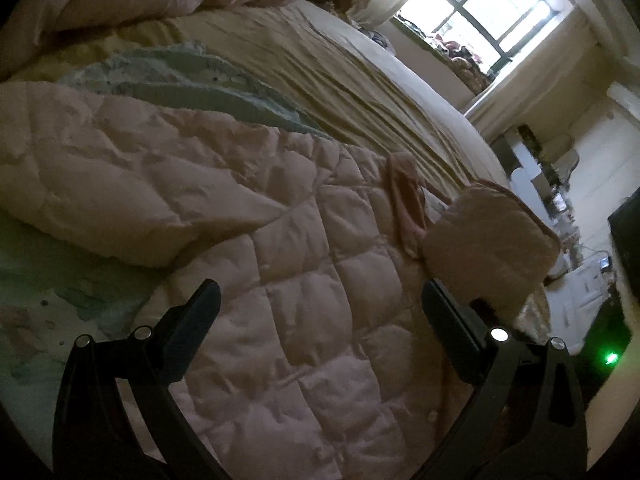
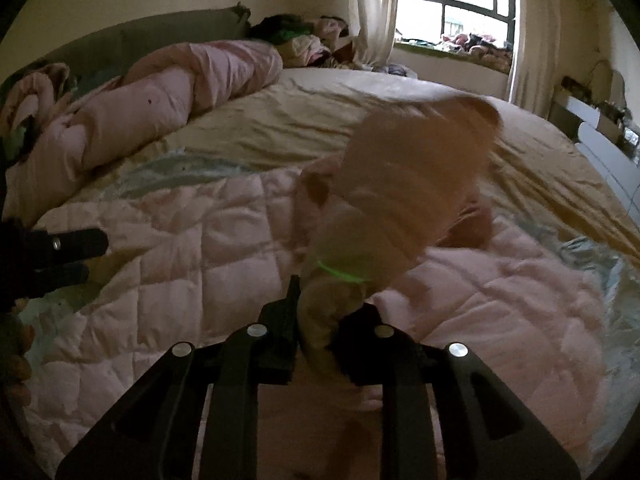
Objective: Fold large clothes
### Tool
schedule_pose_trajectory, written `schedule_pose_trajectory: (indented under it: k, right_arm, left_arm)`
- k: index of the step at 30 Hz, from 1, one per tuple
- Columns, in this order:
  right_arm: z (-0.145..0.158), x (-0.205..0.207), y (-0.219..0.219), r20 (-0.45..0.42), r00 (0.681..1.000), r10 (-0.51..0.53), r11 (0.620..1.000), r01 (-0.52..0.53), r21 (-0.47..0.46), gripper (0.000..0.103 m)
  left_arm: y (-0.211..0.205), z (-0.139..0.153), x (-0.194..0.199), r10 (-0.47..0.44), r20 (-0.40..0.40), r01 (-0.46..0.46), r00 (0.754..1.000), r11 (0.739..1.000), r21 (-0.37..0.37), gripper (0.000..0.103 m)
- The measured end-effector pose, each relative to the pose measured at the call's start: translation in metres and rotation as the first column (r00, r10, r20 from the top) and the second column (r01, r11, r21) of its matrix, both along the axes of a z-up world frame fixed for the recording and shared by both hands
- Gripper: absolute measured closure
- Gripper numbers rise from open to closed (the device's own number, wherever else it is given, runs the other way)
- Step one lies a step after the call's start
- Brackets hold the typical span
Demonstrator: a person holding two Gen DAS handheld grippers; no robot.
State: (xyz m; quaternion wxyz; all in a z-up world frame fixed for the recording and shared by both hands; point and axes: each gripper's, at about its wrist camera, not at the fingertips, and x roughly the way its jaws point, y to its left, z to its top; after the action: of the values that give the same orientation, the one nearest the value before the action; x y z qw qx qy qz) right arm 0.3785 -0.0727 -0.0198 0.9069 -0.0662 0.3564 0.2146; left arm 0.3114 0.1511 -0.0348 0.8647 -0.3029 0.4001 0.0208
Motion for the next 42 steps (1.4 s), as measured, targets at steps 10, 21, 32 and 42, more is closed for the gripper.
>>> schedule_pose_trajectory:
  k: [10,21,32,42]
  right_arm:
    - [-0.037,-0.025,0.057,-0.038,0.988,0.147,0.976,-0.151,-0.155,0.052]
    - [-0.021,-0.044,0.042,-0.154,0.969,0.195,0.98,-0.186,0.071,0.029]
    - [0.012,-0.075,-0.082,-0.147,0.988,-0.036,0.988,0.058,0.143,0.029]
    - [0.009,-0.077,-0.165,-0.155,0.955,-0.253,0.957,0.271,0.102,0.029]
  left_arm:
    - [0.025,0.003,-0.006,0.005,0.09,0.006,0.996,0.993,-0.115,0.009]
    - [0.015,-0.028,0.016,-0.06,0.036,0.066,0.998,0.975,-0.213,0.009]
    - [-0.04,-0.031,0.023,-0.209,0.05,0.21,0.977,0.978,-0.004,0.051]
    - [-0.039,0.003,0.01,-0.213,0.175,0.184,0.961,0.969,0.167,0.093]
